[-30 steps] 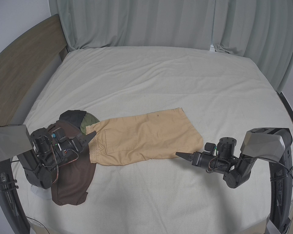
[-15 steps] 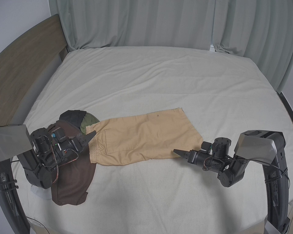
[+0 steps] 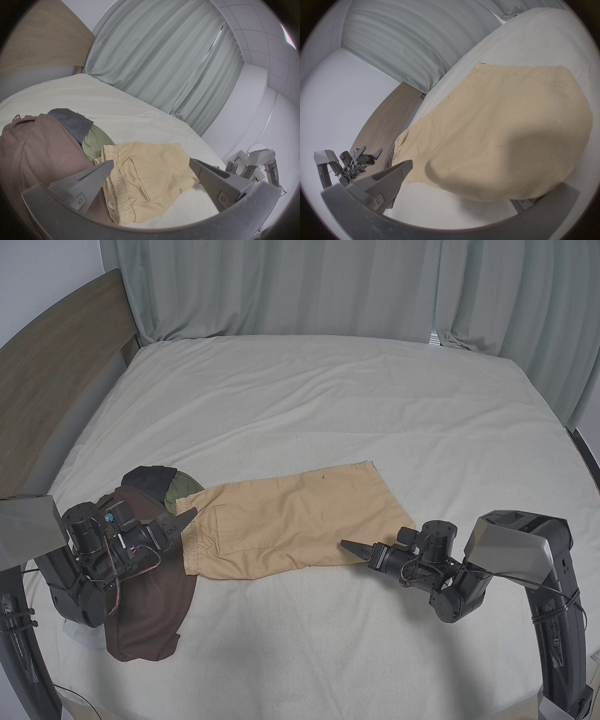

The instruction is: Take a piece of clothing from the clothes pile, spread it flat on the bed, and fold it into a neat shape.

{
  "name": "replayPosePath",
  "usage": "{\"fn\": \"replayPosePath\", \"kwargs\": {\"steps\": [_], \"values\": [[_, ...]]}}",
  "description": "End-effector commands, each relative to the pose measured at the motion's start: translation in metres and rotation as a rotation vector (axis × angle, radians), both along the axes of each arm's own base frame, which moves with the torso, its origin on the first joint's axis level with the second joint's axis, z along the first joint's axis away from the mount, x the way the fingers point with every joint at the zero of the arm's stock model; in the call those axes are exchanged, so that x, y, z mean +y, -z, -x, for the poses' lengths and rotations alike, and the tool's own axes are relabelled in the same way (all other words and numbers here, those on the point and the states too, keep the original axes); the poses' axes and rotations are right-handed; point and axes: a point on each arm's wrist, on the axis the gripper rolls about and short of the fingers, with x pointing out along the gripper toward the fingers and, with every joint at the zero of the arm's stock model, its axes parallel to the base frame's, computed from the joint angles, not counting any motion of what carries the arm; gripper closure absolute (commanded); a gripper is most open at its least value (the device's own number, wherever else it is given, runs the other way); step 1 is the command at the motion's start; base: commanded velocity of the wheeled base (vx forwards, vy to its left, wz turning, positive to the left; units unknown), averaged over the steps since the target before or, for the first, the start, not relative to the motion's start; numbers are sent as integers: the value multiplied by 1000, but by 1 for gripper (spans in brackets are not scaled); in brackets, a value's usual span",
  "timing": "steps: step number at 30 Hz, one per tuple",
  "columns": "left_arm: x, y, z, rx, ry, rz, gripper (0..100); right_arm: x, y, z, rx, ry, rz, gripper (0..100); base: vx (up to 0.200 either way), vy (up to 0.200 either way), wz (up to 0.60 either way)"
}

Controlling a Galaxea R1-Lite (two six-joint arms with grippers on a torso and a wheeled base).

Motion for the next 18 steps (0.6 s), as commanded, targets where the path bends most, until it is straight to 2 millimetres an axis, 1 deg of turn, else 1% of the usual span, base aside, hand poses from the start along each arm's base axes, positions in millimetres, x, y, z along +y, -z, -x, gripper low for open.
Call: {"fn": "replayPosePath", "kwargs": {"steps": [1, 6, 10, 11, 18], "values": [[0, -1, 0, -2, 1, 1, 0, 4, 7, 1, 14, -5, 3, 0, 0, 0, 0], [0, -2, 0, 7, -1, 24, 0, 4, 7, 0, 15, -3, 2, 0, 0, 0, 0], [0, -2, 0, 9, -1, 27, 0, 4, 12, -1, 22, -4, 6, 0, 0, 0, 0], [0, -1, 0, 10, -1, 27, 0, 4, 13, -1, 25, -3, 6, 100, 0, 0, 0], [0, -2, 0, 10, 0, 27, 0, 4, 14, 0, 27, -5, 8, 100, 0, 0, 0]]}}
